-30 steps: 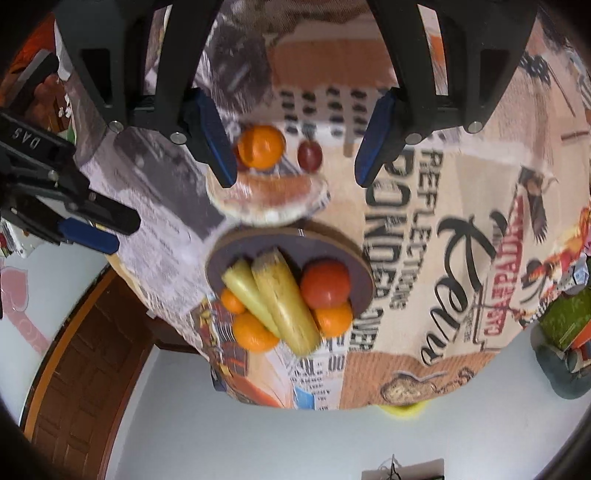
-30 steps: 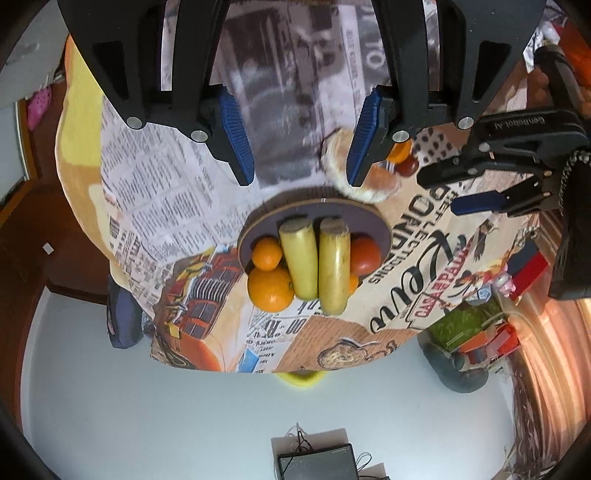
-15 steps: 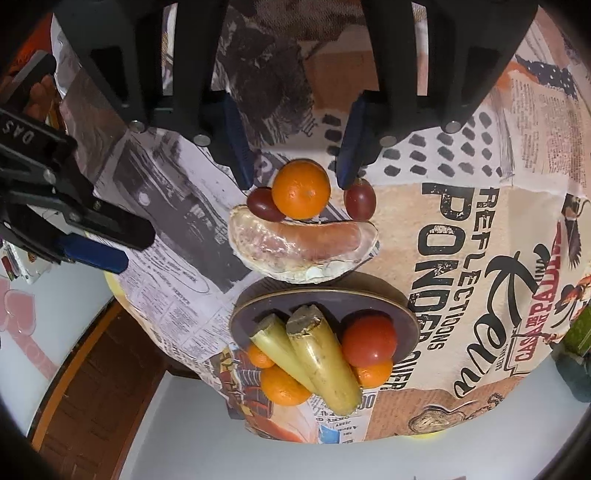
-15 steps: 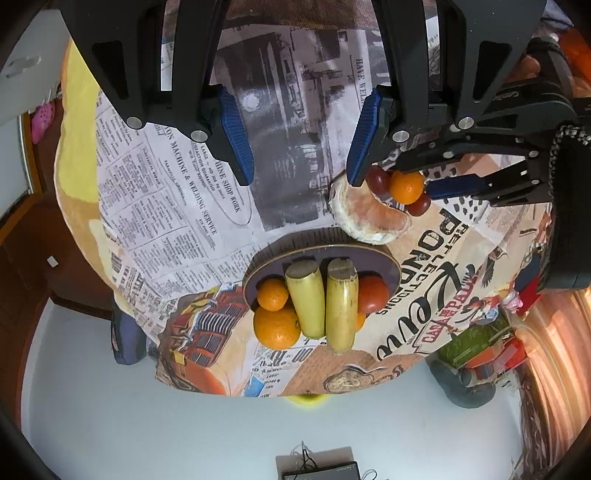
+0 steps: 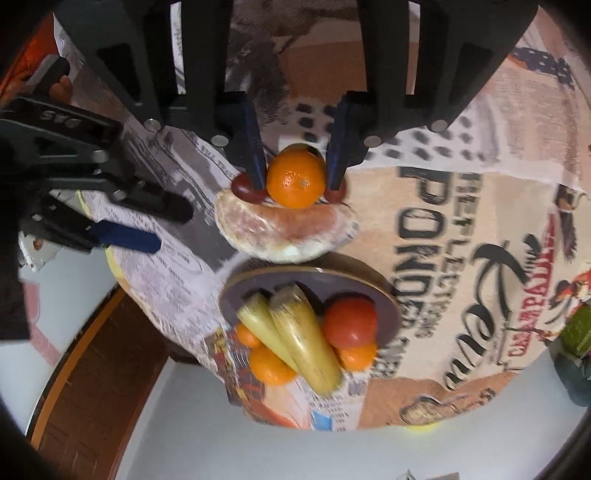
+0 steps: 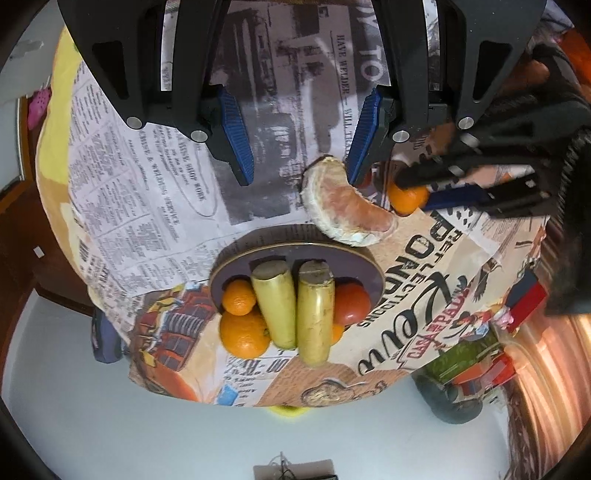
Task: Organize fruits
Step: 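Grasp the mandarin with the left tool while the right tool grasps the wrapped pomelo, then carry the mandarin and wrapped pomelo to the plate and release them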
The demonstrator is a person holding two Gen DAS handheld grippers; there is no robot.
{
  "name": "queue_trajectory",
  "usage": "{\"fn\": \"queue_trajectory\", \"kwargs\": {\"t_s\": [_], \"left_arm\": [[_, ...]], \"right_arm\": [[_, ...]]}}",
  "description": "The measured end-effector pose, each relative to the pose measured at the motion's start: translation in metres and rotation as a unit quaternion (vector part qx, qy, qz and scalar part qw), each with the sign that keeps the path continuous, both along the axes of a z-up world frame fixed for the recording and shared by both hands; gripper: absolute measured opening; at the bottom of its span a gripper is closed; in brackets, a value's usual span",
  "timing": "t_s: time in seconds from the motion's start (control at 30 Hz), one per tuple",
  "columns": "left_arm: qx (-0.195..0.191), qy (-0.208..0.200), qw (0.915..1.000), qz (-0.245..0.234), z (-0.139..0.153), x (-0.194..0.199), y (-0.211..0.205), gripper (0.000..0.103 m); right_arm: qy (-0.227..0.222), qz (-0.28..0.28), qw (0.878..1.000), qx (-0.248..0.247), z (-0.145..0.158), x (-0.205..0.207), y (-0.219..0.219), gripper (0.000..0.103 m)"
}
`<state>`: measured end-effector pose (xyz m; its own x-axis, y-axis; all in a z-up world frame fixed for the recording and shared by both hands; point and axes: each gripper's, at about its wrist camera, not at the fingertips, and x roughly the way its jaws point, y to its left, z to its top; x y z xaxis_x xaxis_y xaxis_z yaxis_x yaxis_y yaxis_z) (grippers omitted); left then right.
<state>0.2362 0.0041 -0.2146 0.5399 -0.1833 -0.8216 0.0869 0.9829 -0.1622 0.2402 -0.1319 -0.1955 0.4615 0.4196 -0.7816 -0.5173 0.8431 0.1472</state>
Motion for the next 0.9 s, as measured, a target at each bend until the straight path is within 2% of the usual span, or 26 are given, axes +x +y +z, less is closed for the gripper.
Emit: {"fn": "queue_trajectory", "kwargs": {"t_s": [0.1, 0.17, 0.23, 0.4, 0.6, 0.67, 0.73, 0.9], "left_arm": [[0.002, -0.017, 0.9997, 0.017, 0.013, -0.003, 0.019, 0.033], [0.004, -0.023, 0.9993, 0.029, 0.017, -0.004, 0.033, 0.033], [0.006, -0.023, 0.9989, 0.041, 0.017, -0.004, 0.046, 0.033], [0.009, -0.016, 0.9979, 0.061, 0.007, -0.002, 0.070, 0.033], [0.003, -0.007, 0.9980, 0.063, -0.006, 0.000, 0.077, 0.033], [0.003, -0.007, 0.9981, 0.061, -0.008, 0.000, 0.077, 0.033], [0.000, -0.008, 0.9983, 0.058, -0.009, 0.000, 0.076, 0.033], [-0.005, -0.007, 0.9984, 0.056, -0.013, 0.000, 0.074, 0.033]], "right_arm": [[0.003, 0.005, 1.000, -0.006, -0.003, 0.005, 0.008, 0.049], [0.010, 0.010, 1.000, -0.005, -0.007, 0.010, 0.014, 0.054], [0.014, 0.012, 1.000, -0.002, -0.009, 0.014, 0.019, 0.058], [0.022, 0.032, 0.999, -0.016, -0.017, 0.022, 0.038, 0.058], [0.039, 0.053, 0.997, -0.038, -0.032, 0.034, 0.058, 0.058], [0.045, 0.057, 0.996, -0.043, -0.037, 0.037, 0.060, 0.060], [0.046, 0.066, 0.996, -0.043, -0.037, 0.036, 0.063, 0.068], [0.036, 0.074, 0.995, -0.056, -0.041, 0.034, 0.069, 0.070]]}}
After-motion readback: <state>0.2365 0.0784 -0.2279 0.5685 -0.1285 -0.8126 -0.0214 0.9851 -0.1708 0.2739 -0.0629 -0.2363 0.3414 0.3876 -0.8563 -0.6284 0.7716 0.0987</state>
